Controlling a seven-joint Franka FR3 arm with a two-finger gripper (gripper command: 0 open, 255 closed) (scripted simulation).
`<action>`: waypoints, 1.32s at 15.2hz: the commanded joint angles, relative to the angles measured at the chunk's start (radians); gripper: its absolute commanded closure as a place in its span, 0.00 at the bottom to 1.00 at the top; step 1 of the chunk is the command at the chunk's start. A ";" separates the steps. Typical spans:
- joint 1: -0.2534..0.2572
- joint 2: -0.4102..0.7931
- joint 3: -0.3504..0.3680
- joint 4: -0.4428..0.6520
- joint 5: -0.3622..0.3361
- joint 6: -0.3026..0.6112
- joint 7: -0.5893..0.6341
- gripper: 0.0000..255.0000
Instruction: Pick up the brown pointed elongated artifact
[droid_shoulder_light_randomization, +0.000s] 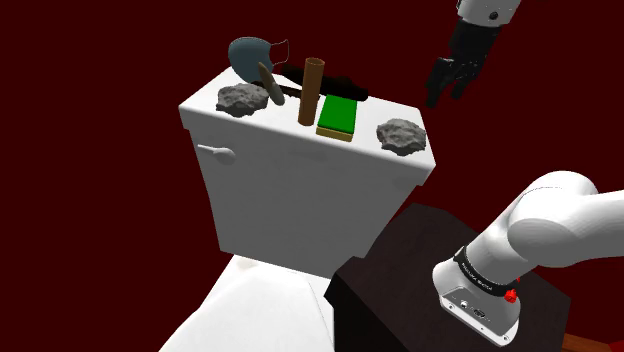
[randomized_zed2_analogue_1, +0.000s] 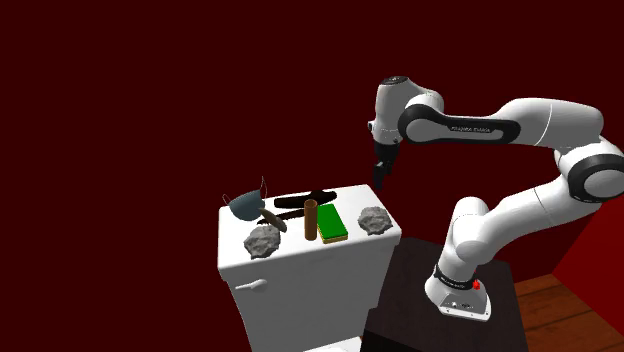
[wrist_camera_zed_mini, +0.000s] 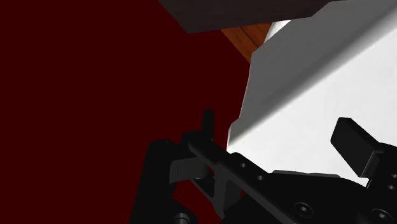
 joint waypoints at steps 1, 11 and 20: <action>0.000 0.000 0.000 0.000 0.000 0.000 0.000 0.00; 0.256 0.285 -0.085 0.203 -0.048 0.178 -0.302 0.00; 0.423 0.479 -0.094 0.388 -0.024 0.269 -0.600 0.00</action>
